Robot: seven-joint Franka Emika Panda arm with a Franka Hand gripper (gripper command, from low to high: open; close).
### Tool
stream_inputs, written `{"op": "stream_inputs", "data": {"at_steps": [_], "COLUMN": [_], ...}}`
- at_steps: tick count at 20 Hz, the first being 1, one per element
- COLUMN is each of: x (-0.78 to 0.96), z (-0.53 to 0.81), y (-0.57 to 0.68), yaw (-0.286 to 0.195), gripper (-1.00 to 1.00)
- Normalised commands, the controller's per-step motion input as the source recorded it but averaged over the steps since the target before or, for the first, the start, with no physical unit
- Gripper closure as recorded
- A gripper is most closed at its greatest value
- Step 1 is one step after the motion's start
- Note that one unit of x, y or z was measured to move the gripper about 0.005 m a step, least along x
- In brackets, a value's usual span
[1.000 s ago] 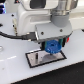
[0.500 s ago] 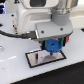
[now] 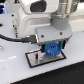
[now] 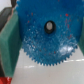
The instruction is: Insert the blue gear onto the right peg, followed by the red gear
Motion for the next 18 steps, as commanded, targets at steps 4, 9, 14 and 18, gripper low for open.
{"op": "stream_inputs", "data": {"at_steps": [4,9,14,18], "x": [0.25,0.24,0.13,0.0], "z": [-0.16,-0.18,-0.09,0.34], "y": [0.05,0.04,0.07,0.18], "yaw": [0.0,0.0,0.0,0.0], "gripper": [1.0,1.0,1.0,-1.0]}}
